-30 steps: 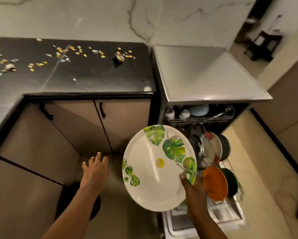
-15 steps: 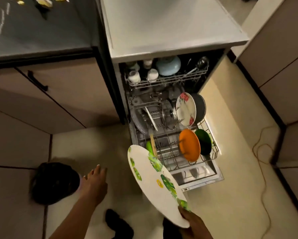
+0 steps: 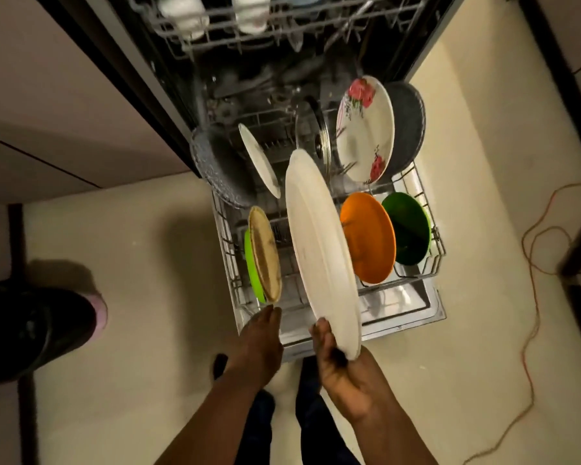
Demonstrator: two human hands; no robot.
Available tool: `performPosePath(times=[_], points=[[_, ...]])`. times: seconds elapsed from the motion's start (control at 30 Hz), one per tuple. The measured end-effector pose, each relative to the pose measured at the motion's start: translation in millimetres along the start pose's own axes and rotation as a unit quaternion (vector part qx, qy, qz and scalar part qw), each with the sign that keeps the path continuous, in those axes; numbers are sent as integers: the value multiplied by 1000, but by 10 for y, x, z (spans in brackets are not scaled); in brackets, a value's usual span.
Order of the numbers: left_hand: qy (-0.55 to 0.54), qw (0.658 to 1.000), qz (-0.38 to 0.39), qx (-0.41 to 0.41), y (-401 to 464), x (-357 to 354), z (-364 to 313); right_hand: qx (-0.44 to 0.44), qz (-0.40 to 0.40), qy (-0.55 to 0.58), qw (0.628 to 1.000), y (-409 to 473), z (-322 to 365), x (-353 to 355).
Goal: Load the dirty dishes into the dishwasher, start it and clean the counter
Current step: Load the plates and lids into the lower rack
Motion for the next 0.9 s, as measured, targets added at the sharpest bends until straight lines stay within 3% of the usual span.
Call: performPosePath(times=[0.13, 0.27, 0.53, 0.9], points=[[11, 999, -5, -31, 289, -393, -131, -17, -87, -4, 996, 439, 189, -49], [87, 995, -8, -57, 399, -754, -22, -68, -95, 36, 992, 705, 233, -1], [65, 992, -85, -60, 484, -1053, 13, -83, -94, 85, 988, 1130, 225, 67], [97, 982, -158, -19, 673, -1232, 34, -64, -139, 16, 988, 1461, 298, -103]])
Point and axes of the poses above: each hand's wrist, its own y-axis towards the middle knuckle, its own x-axis out of the back of the hand, z = x × y, the point moved 5 cm from there along y, towards the middle knuckle, and after that the axes turned 7 degrees about y, right-handed, at the moved point
